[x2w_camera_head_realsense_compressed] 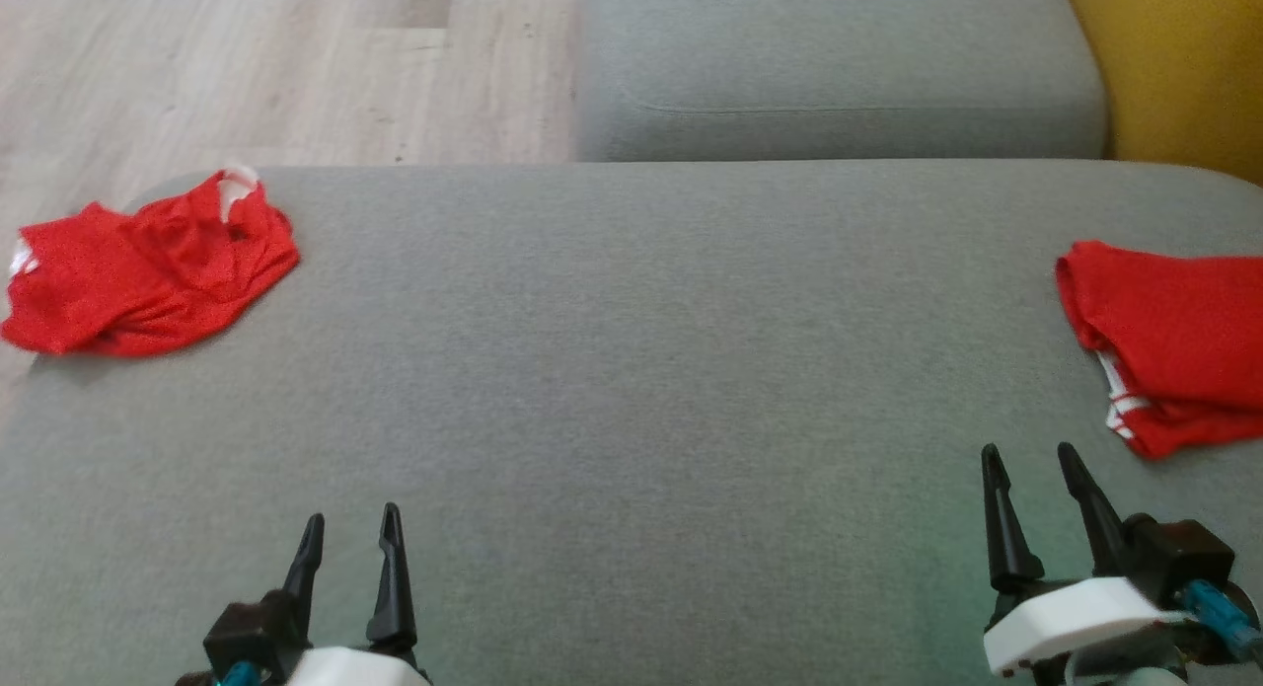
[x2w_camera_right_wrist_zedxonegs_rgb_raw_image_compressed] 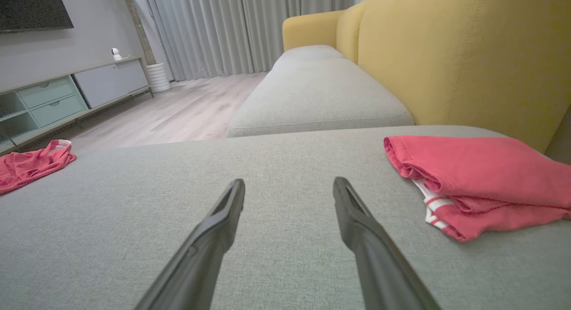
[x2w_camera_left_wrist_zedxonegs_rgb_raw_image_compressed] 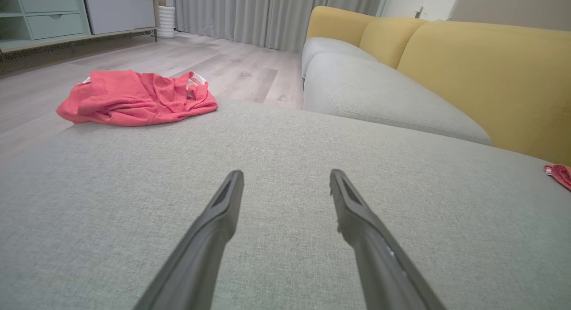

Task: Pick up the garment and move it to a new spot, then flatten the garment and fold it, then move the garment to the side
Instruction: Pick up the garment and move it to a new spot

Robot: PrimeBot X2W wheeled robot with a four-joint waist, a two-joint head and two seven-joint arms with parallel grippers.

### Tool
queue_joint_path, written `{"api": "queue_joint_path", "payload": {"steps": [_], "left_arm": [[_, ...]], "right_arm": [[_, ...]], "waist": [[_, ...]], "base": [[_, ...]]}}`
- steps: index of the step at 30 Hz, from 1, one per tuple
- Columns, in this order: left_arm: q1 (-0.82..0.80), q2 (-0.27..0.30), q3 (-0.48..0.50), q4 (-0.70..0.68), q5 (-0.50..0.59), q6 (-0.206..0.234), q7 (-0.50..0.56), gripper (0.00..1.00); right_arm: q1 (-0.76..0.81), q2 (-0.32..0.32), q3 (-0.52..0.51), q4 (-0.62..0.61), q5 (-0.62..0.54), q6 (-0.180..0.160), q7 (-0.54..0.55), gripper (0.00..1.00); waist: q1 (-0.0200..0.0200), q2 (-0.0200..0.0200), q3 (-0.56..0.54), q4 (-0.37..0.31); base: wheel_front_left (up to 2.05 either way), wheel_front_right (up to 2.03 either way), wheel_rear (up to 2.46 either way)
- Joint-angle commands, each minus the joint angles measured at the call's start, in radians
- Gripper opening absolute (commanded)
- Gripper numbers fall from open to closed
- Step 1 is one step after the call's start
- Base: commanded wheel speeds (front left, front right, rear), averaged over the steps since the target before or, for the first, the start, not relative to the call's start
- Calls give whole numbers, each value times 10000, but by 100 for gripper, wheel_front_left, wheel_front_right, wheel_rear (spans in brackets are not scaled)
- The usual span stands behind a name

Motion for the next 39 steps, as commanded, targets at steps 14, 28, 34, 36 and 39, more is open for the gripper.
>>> {"api": "queue_joint_path", "payload": {"steps": [14, 28, 34, 36, 39], "left_arm": [[-922, 201, 478, -393, 135, 81, -83, 100], [-214, 104, 1816, -1181, 270, 521, -134, 100], [385, -166, 2643, -1666, 638, 470, -137, 100], [542, -249, 2857, -1751, 741, 407, -137, 100], [686, -302, 3146, -1822, 856, 296, -138, 100]], "right_arm": [[-360, -61, 401, -549, 278, 65, -202, 100], [-1586, -61, 1694, -201, 185, 65, -61, 100], [-1945, -60, 2065, 77, 169, 65, -75, 100], [-2005, -60, 2135, 133, 179, 65, -93, 100], [-2049, -60, 2191, 179, 178, 65, -106, 100]], "waist": [[0, -1, -52, 3244], [0, -1, 569, 4291], [0, -1, 675, 4356], [0, -1, 697, 4370], [0, -1, 745, 4409]], "base": [[0, 0, 0], [0, 0, 0], [0, 0, 0], [0, 0, 0], [0, 0, 0]]}}
